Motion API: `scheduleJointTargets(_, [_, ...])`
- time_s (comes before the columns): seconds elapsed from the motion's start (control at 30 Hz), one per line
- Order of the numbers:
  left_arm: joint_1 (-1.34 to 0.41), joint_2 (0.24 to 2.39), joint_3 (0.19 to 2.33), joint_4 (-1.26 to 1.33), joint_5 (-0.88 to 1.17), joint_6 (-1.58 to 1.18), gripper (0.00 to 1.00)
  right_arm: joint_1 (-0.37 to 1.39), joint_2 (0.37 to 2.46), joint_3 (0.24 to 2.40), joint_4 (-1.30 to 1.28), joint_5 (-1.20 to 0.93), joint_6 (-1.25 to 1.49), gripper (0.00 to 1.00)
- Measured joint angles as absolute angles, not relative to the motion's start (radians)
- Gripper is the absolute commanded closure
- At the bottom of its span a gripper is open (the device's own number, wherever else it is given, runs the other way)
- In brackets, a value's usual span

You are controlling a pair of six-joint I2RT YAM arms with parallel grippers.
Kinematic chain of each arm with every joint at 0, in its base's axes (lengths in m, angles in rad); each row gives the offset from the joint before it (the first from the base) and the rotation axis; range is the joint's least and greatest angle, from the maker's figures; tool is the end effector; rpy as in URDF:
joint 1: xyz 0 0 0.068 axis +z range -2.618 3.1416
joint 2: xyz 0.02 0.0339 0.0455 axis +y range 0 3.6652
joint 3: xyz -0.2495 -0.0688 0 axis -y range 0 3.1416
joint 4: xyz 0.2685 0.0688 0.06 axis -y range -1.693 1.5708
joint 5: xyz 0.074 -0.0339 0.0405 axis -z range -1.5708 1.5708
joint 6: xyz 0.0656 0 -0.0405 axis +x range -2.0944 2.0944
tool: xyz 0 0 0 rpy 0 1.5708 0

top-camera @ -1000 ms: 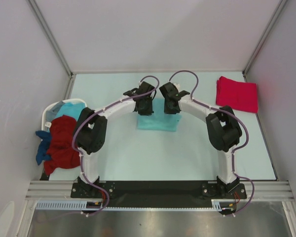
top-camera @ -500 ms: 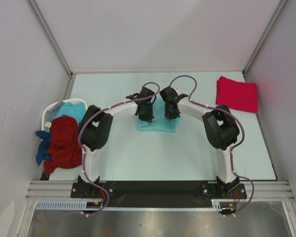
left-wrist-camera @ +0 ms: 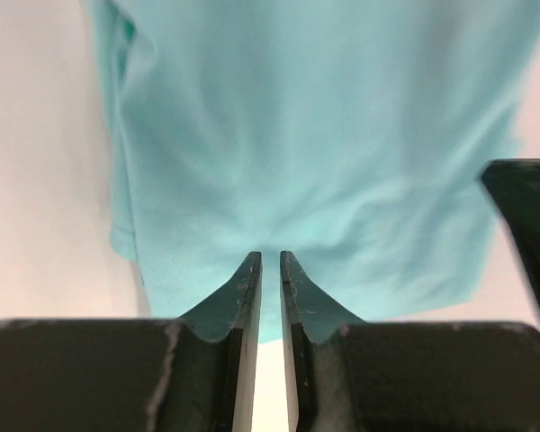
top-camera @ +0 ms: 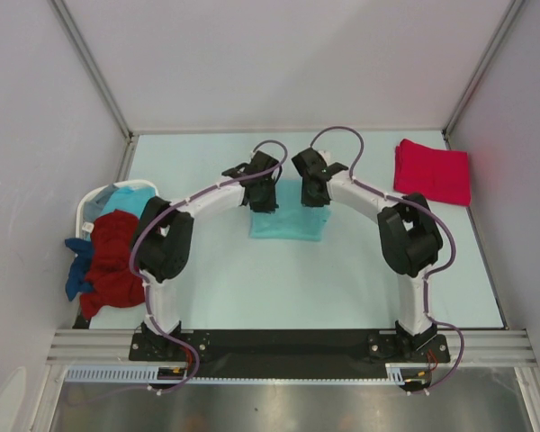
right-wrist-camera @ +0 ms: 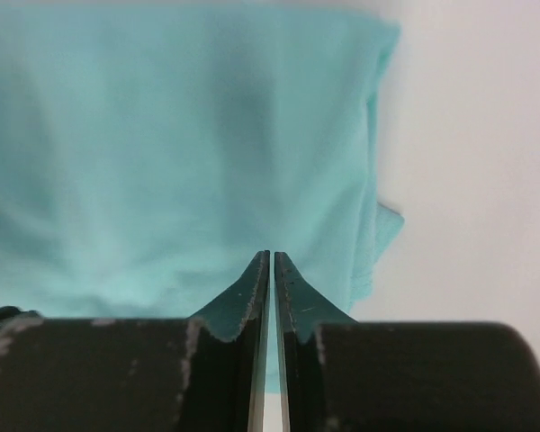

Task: Fold and stack the t-shirts
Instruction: Smooth out wrinkles on the folded tshirt

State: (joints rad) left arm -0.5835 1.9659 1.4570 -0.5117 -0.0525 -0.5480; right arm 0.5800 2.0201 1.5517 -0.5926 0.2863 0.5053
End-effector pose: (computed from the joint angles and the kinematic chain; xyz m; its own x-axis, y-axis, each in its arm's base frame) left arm 0.3797 -0.2465 0.1464 -0.8819 -0.0412 -0.4696 0.0795 0.9689 -0.2342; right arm 0.3965 0.2376 0.1510 -0.8375 0.0064 -0.5463 -0.0057 0.9998 0.0205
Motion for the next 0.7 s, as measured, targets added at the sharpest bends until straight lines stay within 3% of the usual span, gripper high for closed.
scheduleJointTargets(0.27, [-0.585,1.872,1.549,-0.517,-0.083,-0.543,0.82,0.633,1.993,1.682,-0.594,0.290,0.502,0.90])
scheduleJointTargets(0.7, [-0.601,1.880,1.310,-0.490,-0.068,-0.568,0.82,0.668,2.014,1.553,-0.585,0.261,0.523,0.90])
